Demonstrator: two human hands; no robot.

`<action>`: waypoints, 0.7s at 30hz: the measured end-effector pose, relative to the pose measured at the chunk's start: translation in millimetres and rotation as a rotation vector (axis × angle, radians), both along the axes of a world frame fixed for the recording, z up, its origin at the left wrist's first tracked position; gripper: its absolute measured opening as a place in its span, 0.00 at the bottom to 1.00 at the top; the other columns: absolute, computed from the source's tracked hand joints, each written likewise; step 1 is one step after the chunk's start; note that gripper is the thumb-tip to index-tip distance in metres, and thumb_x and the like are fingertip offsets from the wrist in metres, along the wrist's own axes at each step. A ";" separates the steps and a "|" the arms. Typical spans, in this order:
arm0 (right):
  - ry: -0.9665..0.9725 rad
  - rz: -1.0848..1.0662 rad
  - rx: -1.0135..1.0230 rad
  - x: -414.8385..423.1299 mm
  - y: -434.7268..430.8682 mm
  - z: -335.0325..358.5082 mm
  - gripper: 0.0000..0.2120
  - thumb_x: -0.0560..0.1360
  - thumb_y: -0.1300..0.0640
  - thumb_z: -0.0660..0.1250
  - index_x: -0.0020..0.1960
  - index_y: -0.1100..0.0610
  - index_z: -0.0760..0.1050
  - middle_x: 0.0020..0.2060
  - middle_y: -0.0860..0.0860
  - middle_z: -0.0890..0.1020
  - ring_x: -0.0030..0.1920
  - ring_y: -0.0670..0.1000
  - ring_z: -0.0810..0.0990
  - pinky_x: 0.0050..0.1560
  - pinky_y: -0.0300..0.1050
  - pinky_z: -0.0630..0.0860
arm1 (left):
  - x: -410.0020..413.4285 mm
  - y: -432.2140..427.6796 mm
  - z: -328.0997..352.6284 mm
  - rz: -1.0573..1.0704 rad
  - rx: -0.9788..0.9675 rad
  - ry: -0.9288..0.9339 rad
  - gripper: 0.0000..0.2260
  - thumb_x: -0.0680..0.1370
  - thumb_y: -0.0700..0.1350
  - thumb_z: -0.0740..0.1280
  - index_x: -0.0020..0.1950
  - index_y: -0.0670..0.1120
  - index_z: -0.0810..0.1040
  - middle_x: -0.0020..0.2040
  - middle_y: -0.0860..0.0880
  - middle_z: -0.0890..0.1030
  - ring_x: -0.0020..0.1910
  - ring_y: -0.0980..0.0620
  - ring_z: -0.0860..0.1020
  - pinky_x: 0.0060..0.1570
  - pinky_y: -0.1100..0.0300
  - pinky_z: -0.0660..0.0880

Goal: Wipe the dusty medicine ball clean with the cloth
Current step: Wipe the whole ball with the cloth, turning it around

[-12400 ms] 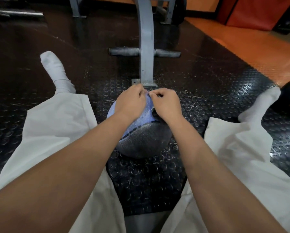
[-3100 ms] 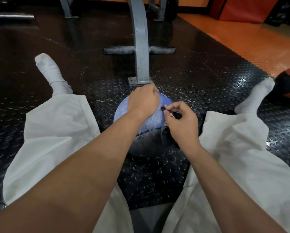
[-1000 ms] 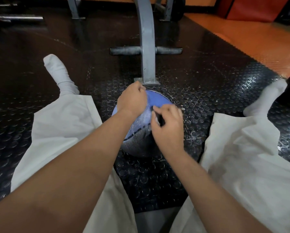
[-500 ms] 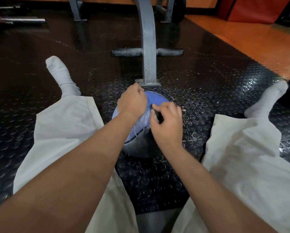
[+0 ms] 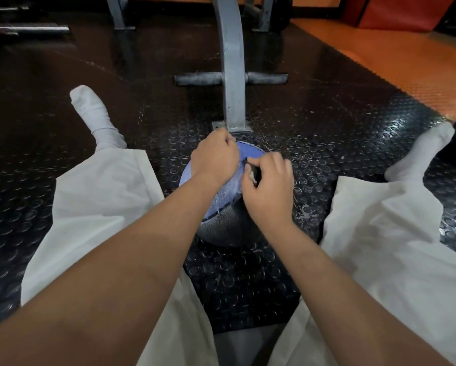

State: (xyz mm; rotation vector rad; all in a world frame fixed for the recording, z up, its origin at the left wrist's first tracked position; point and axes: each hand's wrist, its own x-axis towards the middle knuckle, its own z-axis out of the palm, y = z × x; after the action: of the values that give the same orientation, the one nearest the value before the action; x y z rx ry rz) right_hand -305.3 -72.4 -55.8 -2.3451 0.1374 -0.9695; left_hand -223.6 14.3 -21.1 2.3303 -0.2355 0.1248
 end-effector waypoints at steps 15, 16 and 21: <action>0.025 -0.089 -0.067 -7.8 -10.9 -12.3 0.11 0.77 0.57 0.56 0.50 0.60 0.74 0.47 0.57 0.76 0.46 0.55 0.69 0.45 0.47 0.63 | -1.9 -13.7 0.5 0.036 0.043 -0.032 0.11 0.81 0.44 0.54 0.49 0.44 0.75 0.51 0.48 0.80 0.48 0.45 0.75 0.47 0.51 0.68; 0.000 -0.085 -0.080 -15.5 -5.6 -19.0 0.11 0.77 0.56 0.55 0.50 0.60 0.74 0.46 0.57 0.76 0.45 0.53 0.67 0.44 0.47 0.62 | -0.4 -13.3 0.6 0.033 0.043 -0.021 0.11 0.81 0.44 0.54 0.48 0.45 0.75 0.50 0.48 0.80 0.47 0.44 0.75 0.46 0.52 0.67; 0.005 -0.010 -0.142 -29.2 -0.9 -24.9 0.12 0.77 0.57 0.53 0.48 0.61 0.73 0.45 0.58 0.76 0.43 0.56 0.68 0.43 0.53 0.68 | -1.6 -8.7 0.7 -0.036 0.031 -0.009 0.11 0.81 0.45 0.53 0.46 0.46 0.73 0.55 0.50 0.81 0.50 0.45 0.77 0.49 0.50 0.71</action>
State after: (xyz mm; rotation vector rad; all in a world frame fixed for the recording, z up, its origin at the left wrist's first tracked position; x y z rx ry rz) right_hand -334.4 -73.3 -80.7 -2.4780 0.0855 -1.0077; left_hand -225.1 5.6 -20.4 2.3559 -0.2857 0.1147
